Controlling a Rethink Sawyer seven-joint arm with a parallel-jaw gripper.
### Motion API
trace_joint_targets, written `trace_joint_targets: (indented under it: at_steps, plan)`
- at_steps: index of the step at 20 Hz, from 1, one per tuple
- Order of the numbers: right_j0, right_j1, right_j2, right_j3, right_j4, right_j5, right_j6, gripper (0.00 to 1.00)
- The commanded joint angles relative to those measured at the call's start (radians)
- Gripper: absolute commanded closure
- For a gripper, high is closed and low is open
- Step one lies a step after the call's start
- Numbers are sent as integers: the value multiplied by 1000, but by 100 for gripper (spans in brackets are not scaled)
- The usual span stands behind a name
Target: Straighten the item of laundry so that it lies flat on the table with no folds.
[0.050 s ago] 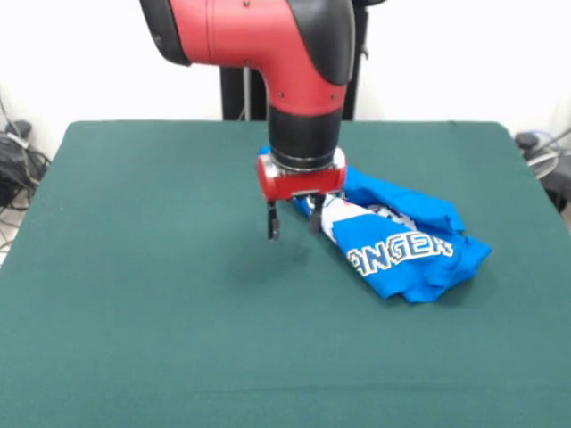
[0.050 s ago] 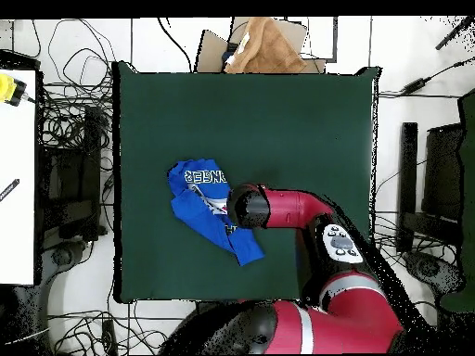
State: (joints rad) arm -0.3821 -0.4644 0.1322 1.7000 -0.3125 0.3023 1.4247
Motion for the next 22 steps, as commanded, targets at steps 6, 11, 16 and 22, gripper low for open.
trace_joint_targets:
  at_steps: [6,11,16,22]
  plan:
    - [73,57,91,-7,5,-50,135,0]
    - [82,66,82,-14,2,-63,137,0]
    - [94,56,71,3,3,-68,148,0]
    - [102,56,61,12,11,-61,160,0]
